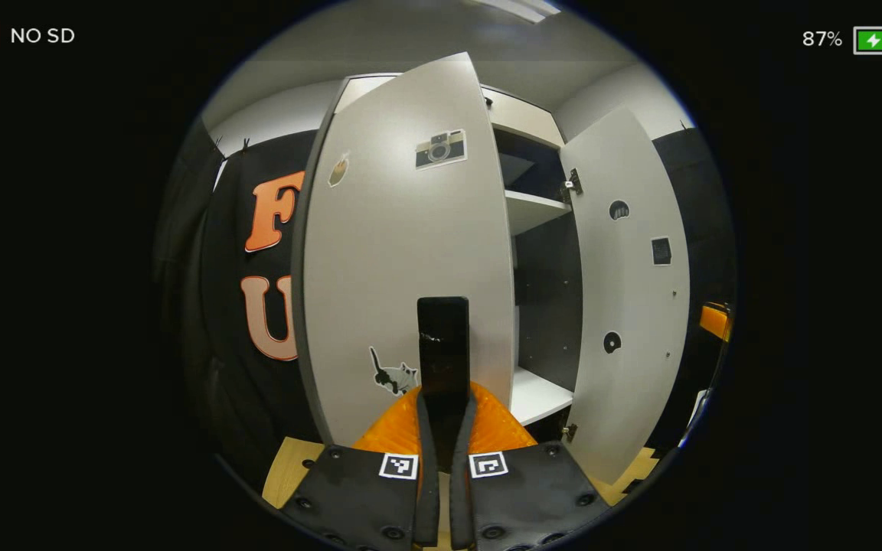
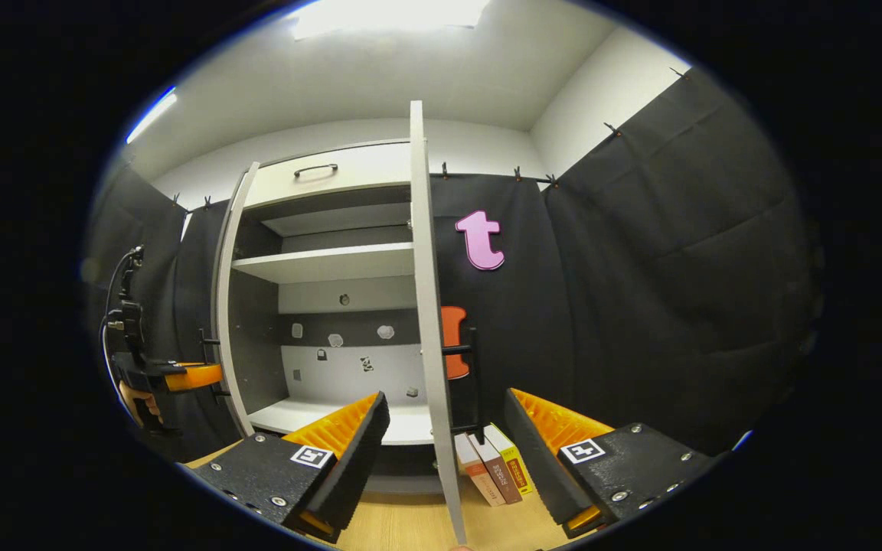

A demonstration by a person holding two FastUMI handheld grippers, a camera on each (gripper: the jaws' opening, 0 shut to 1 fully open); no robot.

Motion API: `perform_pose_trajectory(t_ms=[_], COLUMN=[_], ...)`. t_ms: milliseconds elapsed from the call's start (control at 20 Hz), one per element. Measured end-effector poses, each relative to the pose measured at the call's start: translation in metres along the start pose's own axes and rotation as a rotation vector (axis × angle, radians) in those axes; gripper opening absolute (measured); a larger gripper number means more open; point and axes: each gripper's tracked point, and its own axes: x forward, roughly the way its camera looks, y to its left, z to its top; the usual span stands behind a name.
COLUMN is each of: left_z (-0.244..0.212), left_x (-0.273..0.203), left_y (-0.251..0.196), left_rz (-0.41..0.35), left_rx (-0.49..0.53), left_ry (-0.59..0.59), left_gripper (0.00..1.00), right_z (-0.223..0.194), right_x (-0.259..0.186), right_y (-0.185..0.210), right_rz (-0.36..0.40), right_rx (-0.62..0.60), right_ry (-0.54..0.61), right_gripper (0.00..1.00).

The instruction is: Open the right door of the double-door shoe cabinet with the right hand, and open the left door with the left hand.

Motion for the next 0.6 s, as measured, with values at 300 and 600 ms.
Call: perform_pose_trajectory(t_ms=[300,600], left_z=[0.003,0.004], left_x=[-0.018,-0.029], left_y=[0.008,0.024], left_rz=[0.03,0.098], left_rx=[0.011,0.032], left_ry=[-0.023,-0.023], left_gripper=[0.08,0.07], right_z=[0.005,0.0], right_x=[-0.001,0.009], right_y=[0.023,0.038], right_rz=[0.037,0.067], right_rx=[-0.005,0.006], right_ry=[-0.015,-0.003], right_gripper=[0.92,0.92])
